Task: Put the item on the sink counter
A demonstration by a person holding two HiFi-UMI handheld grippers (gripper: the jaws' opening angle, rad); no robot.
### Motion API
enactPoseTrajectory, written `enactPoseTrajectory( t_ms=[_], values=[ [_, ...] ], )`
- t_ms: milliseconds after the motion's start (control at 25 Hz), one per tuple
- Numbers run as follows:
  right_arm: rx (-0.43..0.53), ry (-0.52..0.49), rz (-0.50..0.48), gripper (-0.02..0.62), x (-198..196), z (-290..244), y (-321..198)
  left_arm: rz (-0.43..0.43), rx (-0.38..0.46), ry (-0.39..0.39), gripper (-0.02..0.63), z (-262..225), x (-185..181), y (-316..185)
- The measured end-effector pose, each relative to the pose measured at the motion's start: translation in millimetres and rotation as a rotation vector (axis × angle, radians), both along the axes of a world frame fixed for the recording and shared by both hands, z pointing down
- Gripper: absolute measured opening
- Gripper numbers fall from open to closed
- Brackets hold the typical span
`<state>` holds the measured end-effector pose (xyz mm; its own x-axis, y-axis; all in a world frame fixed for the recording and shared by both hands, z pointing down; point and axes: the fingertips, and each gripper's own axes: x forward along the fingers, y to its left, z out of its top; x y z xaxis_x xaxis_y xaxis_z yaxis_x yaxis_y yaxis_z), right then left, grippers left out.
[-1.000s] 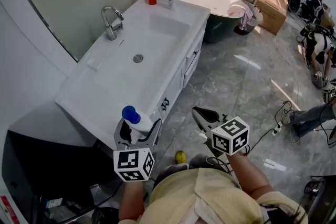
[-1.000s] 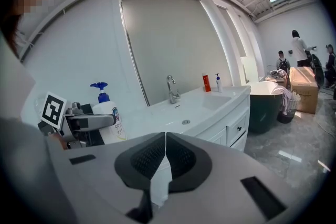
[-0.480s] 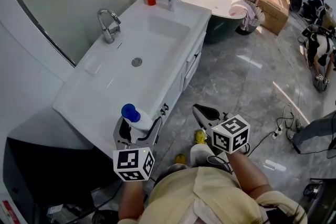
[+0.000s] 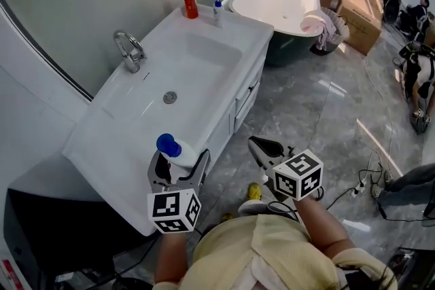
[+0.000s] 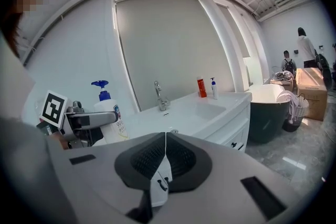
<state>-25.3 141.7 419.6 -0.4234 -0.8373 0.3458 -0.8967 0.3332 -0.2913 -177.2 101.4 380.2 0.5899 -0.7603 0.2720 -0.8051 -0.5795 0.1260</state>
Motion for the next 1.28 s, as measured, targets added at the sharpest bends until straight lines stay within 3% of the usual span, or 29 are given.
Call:
enactPoseTrajectory(
  t_ms=[280,800,1280],
  values=[
    [-0.005,-0.011,-0.031,0.026,41.6,4.1,-34.5,-0.03,-0.007,-0.003,0.48,2.4,42.9,-29.9],
    [0.002,-0.041,-0.108,0.026,85.4,9.8,-75.3,-0.116,-0.016,0.003,0.48,4.7,87.7,-66.2],
    [-0.012,-0.04,-0.158,0.026,77.3,8.4,-133.7,-0.096,-0.026,0.008,0.48,5.5,99.9,-124.7]
  ],
)
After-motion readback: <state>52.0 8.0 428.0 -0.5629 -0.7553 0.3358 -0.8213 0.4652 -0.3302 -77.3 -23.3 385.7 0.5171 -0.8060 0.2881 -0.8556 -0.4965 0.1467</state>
